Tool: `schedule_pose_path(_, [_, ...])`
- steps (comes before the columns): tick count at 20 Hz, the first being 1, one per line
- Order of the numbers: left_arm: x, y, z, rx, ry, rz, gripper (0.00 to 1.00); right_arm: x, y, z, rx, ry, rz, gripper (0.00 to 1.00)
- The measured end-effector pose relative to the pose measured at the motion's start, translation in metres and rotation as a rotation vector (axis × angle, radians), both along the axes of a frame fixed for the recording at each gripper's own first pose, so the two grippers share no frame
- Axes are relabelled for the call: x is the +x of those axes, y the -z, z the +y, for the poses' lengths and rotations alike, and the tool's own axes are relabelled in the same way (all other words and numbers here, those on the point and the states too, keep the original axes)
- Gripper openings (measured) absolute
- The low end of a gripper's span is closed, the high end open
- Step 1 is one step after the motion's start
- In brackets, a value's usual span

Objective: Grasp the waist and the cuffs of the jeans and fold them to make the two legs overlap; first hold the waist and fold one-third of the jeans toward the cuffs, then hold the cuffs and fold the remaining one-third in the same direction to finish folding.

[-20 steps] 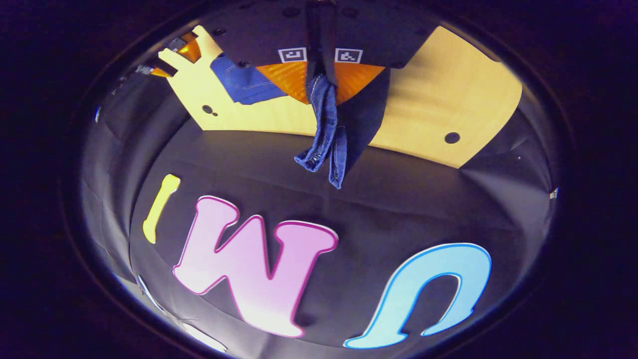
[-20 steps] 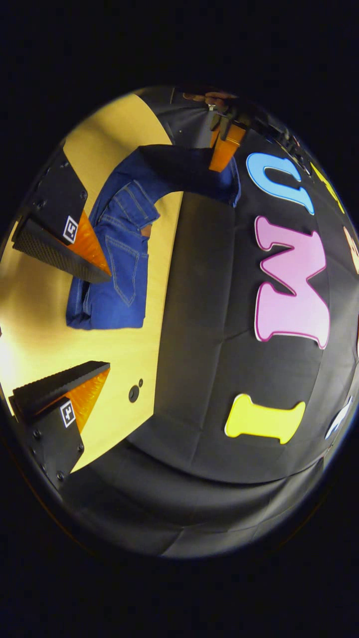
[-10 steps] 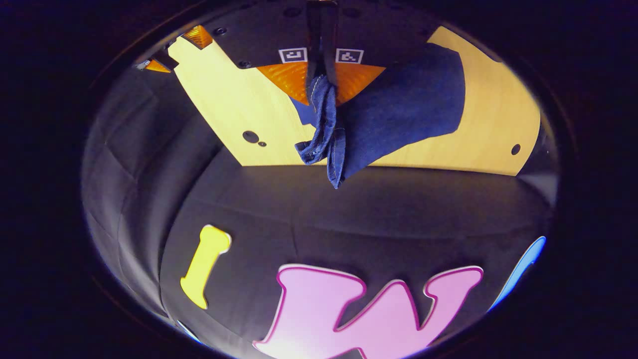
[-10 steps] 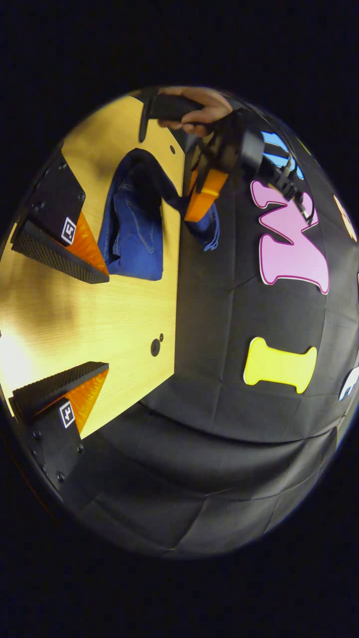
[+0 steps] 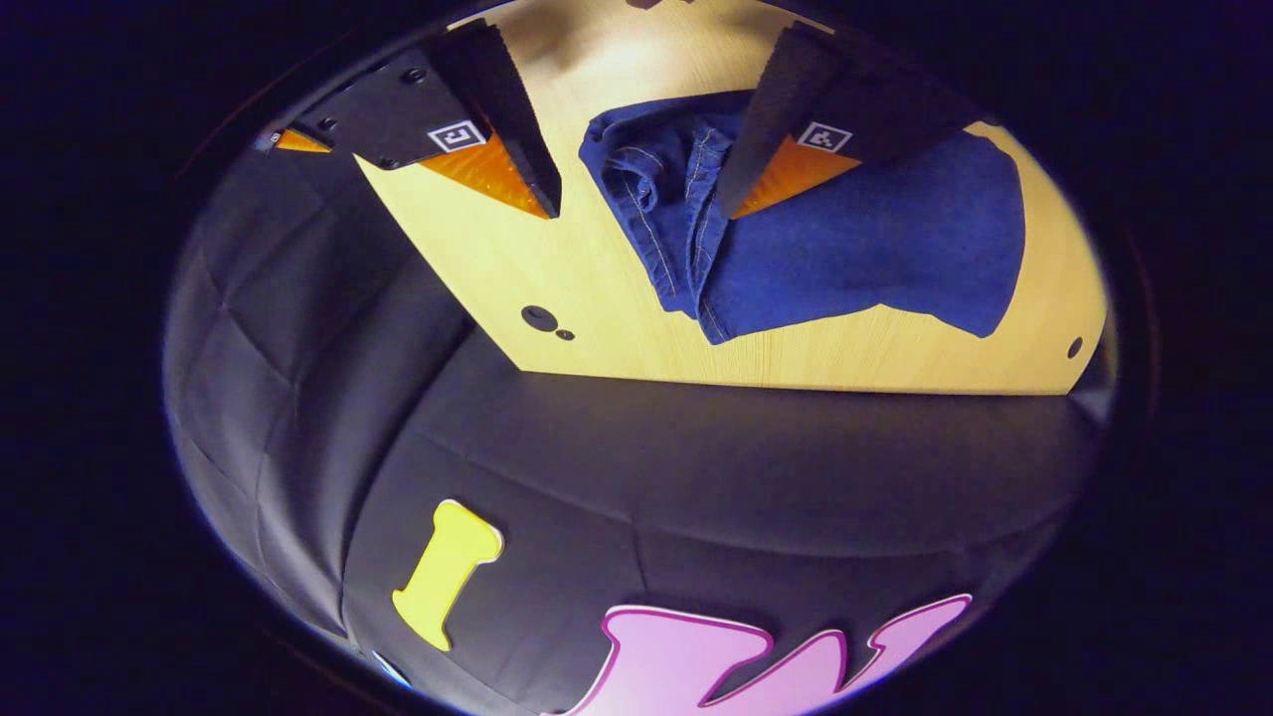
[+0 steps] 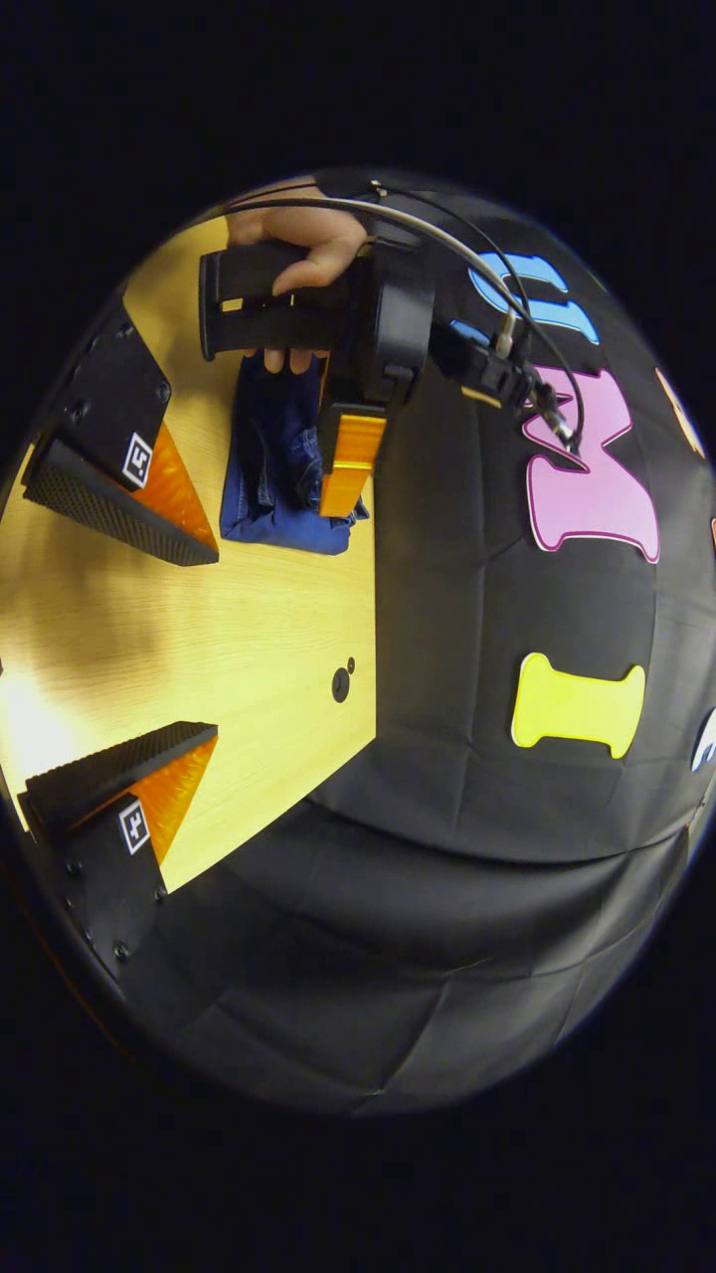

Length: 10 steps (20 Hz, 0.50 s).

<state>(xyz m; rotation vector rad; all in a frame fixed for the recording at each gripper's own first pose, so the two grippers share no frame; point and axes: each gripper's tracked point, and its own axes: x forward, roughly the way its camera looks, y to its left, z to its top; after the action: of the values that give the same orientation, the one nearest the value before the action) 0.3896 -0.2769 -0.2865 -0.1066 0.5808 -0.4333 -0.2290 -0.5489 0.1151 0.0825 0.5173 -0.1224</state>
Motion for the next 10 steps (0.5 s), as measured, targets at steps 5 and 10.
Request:
schedule_pose_path(5, [-0.036, -0.082, 0.047, -0.041, -0.024, -0.176, 0.98, -0.017, -0.042, 0.002, 0.008, 0.006, -0.035, 0.97])
schedule_pose_path(10, [-0.113, -0.166, 0.118, -0.02, -0.069, -0.322, 0.97, -0.033, -0.11, 0.022, 0.009, 0.009, -0.124, 0.97])
